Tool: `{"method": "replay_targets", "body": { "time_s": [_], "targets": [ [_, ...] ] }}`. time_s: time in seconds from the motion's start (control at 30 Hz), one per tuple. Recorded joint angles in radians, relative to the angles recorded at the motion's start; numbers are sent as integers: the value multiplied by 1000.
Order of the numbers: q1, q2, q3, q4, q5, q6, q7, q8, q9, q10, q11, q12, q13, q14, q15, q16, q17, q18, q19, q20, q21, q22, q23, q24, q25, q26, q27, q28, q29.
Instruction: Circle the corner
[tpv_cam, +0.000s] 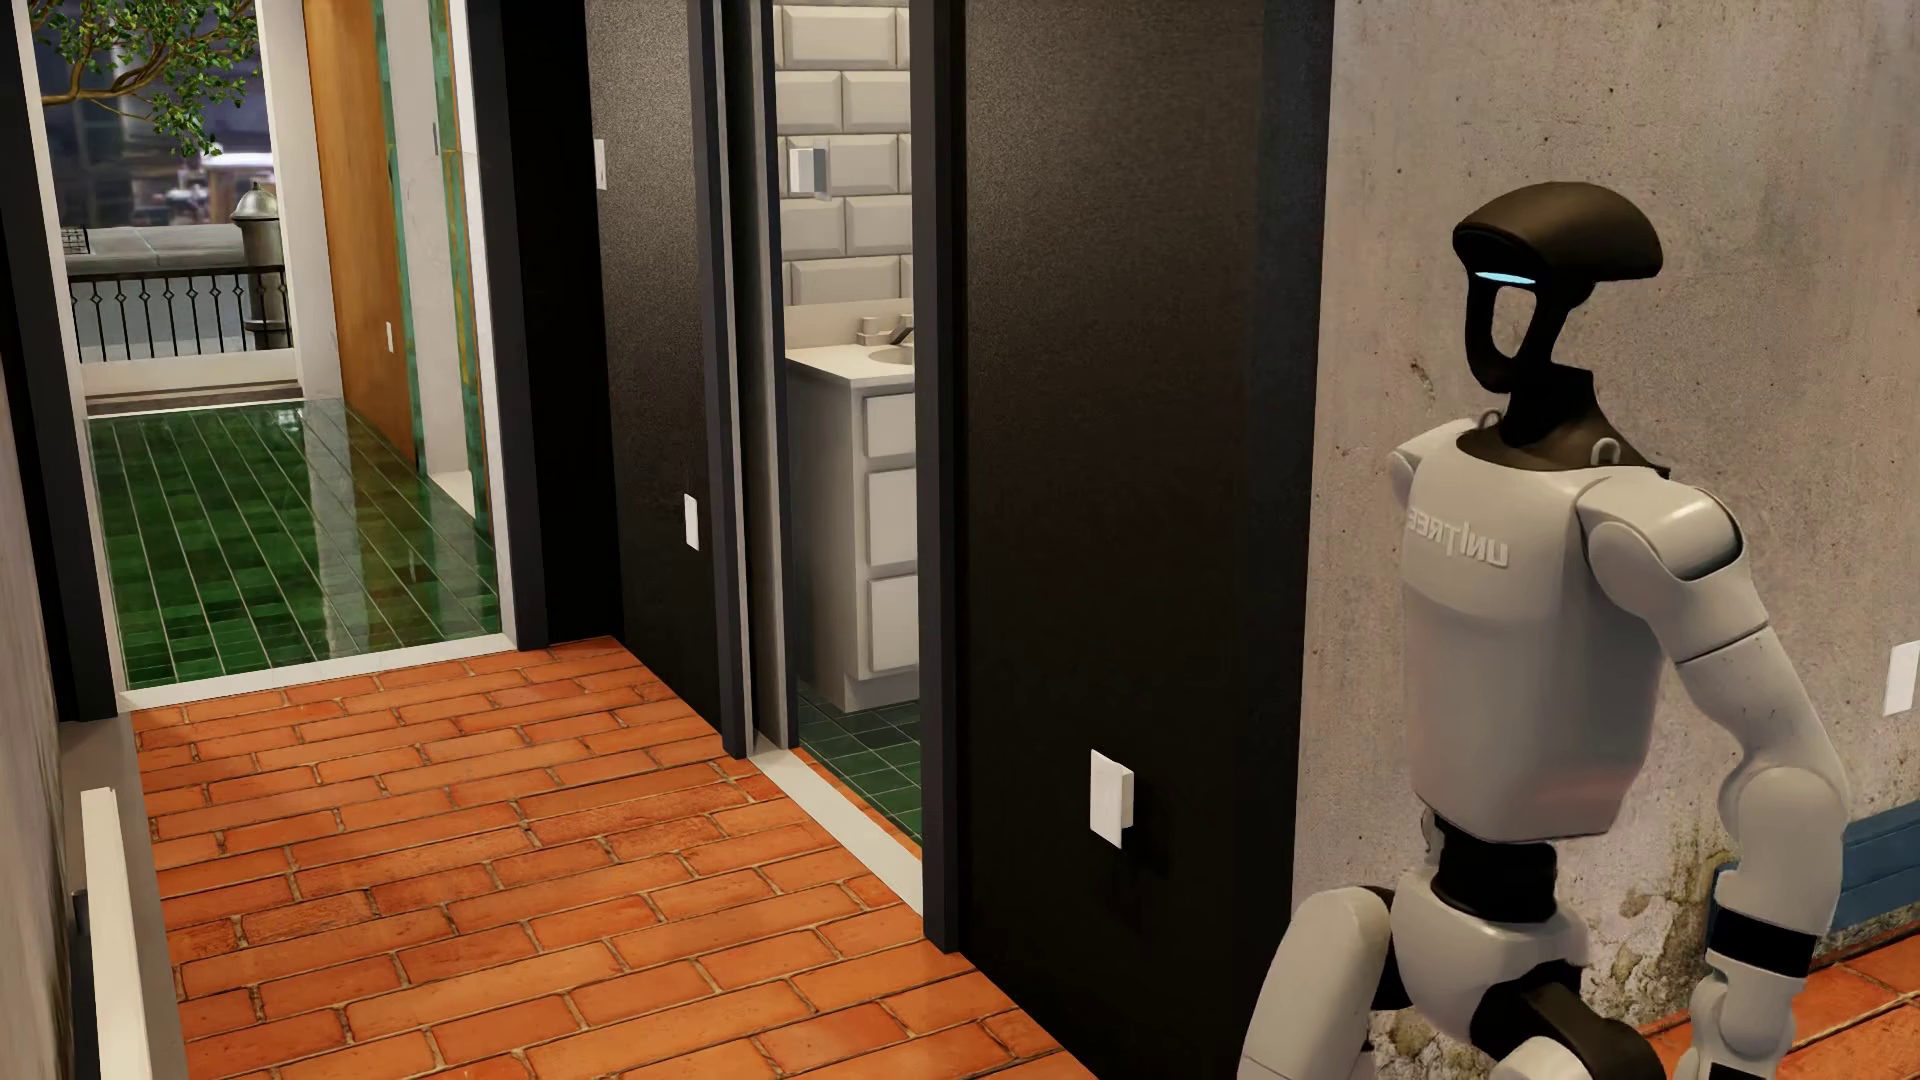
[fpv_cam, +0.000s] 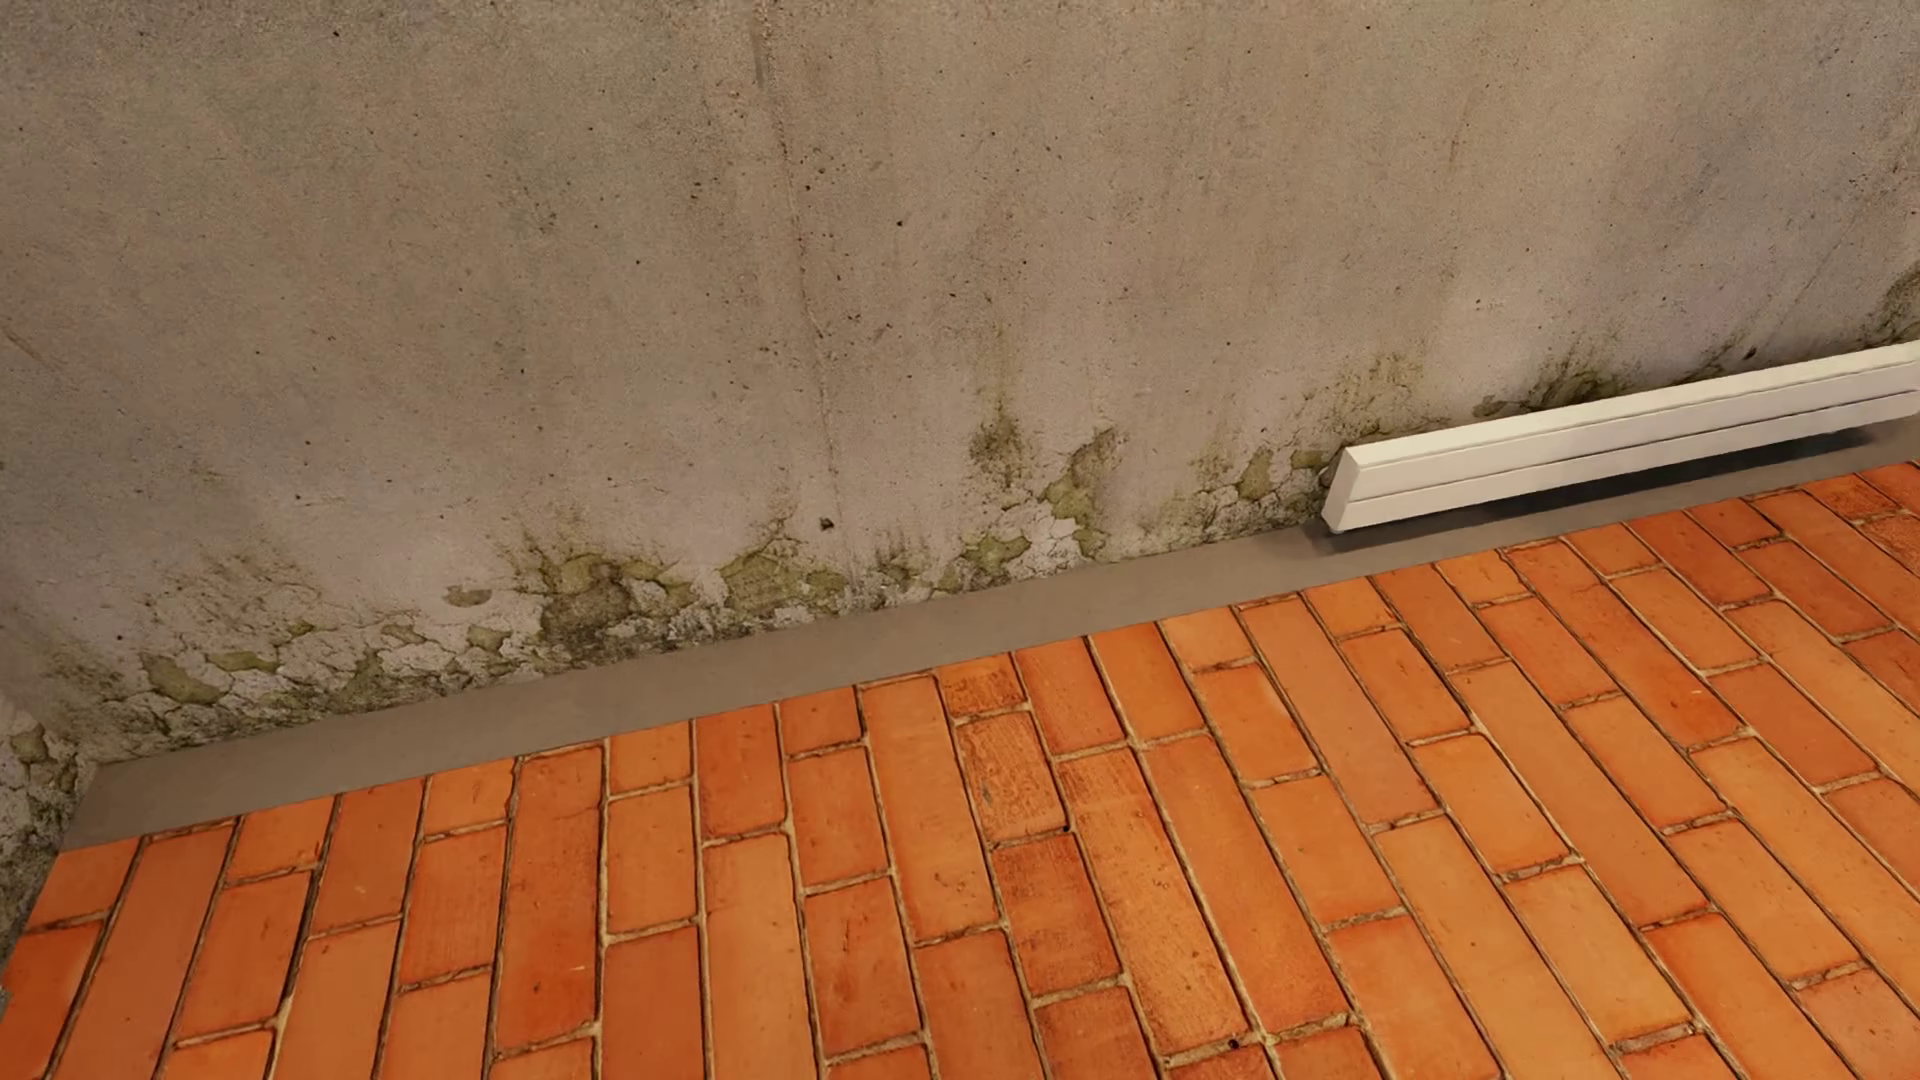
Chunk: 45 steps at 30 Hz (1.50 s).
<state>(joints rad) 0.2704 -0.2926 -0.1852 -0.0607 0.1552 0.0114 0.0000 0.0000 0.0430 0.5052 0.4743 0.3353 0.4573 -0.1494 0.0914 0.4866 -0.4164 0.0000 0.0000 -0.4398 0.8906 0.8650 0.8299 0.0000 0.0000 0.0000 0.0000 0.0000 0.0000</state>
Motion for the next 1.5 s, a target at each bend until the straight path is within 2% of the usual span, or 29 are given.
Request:
{"method": "replay_targets", "body": {
  "time_s": [0.03,0.07,0.1,0.17,0.2,0.27,0.33,0.4,0.47,0.53,0.63,0.67,0.7,0.77,0.8,0.87,0.93,1.0,1.07,1.1,1.13,1.17,1.2,1.27,1.3,1.37,1.4,1.43,1.5],
  "targets": [
    [3,8,-8,12,7,16,0,0,-25,25,8,26,7,13,-15,-11,5,0,0,3,12,-10,10,0,0,0,0,0,0],
    [-6,18,-1,38,34,45,0,0,-36,75,0,40,0,53,24,-27,7,0,0,-25,36,7,37,0,0,0,0,0,0],
    [-57,35,23,74,57,69,0,0,-48,195,-12,49,-18,126,26,-44,2,0,0,-70,43,39,63,0,0,0,0,0,0],
    [-255,94,91,168,71,93,0,0,-69,543,0,68,-74,323,-158,-60,-28,0,0,-168,26,82,58,0,0,0,0,0,0],
    [-331,140,141,193,78,90,0,0,-58,673,-6,74,-115,327,-203,-64,-39,0,0,-218,-8,105,47,0,0,0,0,0,0],
    [-415,258,197,198,69,67,0,0,-23,723,-32,96,-183,171,-252,-73,-53,0,0,-296,-151,152,-16,0,0,0,0,0,0],
    [-500,342,236,146,55,57,0,0,-2,556,-55,115,-220,67,-276,-76,-65,0,0,-331,-310,160,-136,0,0,0,0,0,0],
    [-536,401,288,100,37,53,0,0,17,300,-78,115,-265,144,-270,-71,-68,0,0,-305,-370,153,-209,0,0,0,0,0,0],
    [-558,454,304,78,24,54,0,0,30,93,-92,104,-310,267,-271,-54,-56,0,0,-263,-336,137,-192,0,0,0,0,0,0],
    [-578,519,283,44,7,54,0,0,50,5,-96,77,-300,338,-280,-33,-45,0,0,-214,-283,123,-149,0,0,0,0,0,0],
    [-598,606,303,14,8,81,0,0,47,6,-95,57,-227,338,-274,-17,-46,0,0,-67,-88,71,-26,0,0,0,0,0,0],
    [-585,641,328,14,-10,67,0,0,41,28,-97,62,-198,372,-252,-8,-35,0,0,-32,11,54,40,0,0,0,0,0,0],
    [-591,658,338,11,-27,40,0,0,32,69,-93,59,-163,353,-205,1,-18,0,0,-23,104,58,103,0,0,0,0,0,0],
    [-537,599,361,29,-51,1,0,0,11,106,20,47,-83,239,-42,6,-12,0,0,-33,227,98,144,0,0,0,0,0,0],
    [-483,503,357,33,-68,-23,0,0,18,100,172,48,-70,184,57,9,-22,0,0,-70,262,98,145,0,0,0,0,0,0],
    [-446,207,307,56,-55,-40,0,0,-16,81,545,31,-81,107,184,-7,-44,0,0,-108,189,102,119,0,0,0,0,0,0],
    [-356,3,222,79,-24,-7,0,0,-23,34,749,10,-93,75,45,-33,-56,0,0,-129,25,86,71,0,0,0,0,0,0],
    [-226,-98,167,82,7,28,0,0,-9,-20,624,2,-80,55,96,-50,-49,0,0,-92,-162,51,-8,0,0,0,0,0,0],
    [-132,-110,108,76,30,41,0,0,19,-36,288,-8,-87,35,206,-47,-21,0,0,-35,-250,19,-66,0,0,0,0,0,0],
    [-78,-87,91,68,30,41,0,0,36,-42,119,-15,-86,27,201,-41,-9,0,0,-19,-260,11,-85,0,0,0,0,0,0],
    [-31,-69,82,55,21,39,0,0,46,-46,-17,-19,-81,19,107,-34,-4,0,0,-6,-257,3,-100,0,0,0,0,0,0],
    [5,-61,75,33,-5,33,0,0,48,-48,-65,-17,-75,12,-44,-30,-4,0,0,7,-246,-7,-106,0,0,0,0,0,0],
    [36,-84,80,26,-13,38,0,0,45,-45,-60,-9,-73,7,-73,-30,-6,0,0,20,-224,-18,-91,0,0,0,0,0,0],
    [75,-127,70,60,7,72,0,0,24,-17,-16,39,-77,35,180,-39,-7,0,0,54,-148,-30,-7,0,0,0,0,0,0],
    [72,-142,68,94,23,99,0,0,0,19,21,76,-72,97,234,-48,-11,0,0,55,-99,-26,43,0,0,0,0,0,0],
    [-37,-66,109,182,42,148,0,0,-32,257,43,126,-48,358,149,-67,-30,0,0,-9,26,28,127,0,0,0,0,0,0],
    [-213,-57,154,246,81,178,0,0,-69,455,23,121,-70,455,105,-67,-40,0,0,-59,116,53,152,0,0,0,0,0,0],
    [-343,-11,204,253,93,177,0,0,-76,619,8,121,-99,402,54,-68,-48,0,0,-97,185,79,163,0,0,0,0,0,0],
    [-463,188,273,257,84,143,0,0,-26,777,-39,143,-176,184,-112,-64,-60,0,0,-178,254,117,165,0,0,0,0,0,0]
  ]
}}
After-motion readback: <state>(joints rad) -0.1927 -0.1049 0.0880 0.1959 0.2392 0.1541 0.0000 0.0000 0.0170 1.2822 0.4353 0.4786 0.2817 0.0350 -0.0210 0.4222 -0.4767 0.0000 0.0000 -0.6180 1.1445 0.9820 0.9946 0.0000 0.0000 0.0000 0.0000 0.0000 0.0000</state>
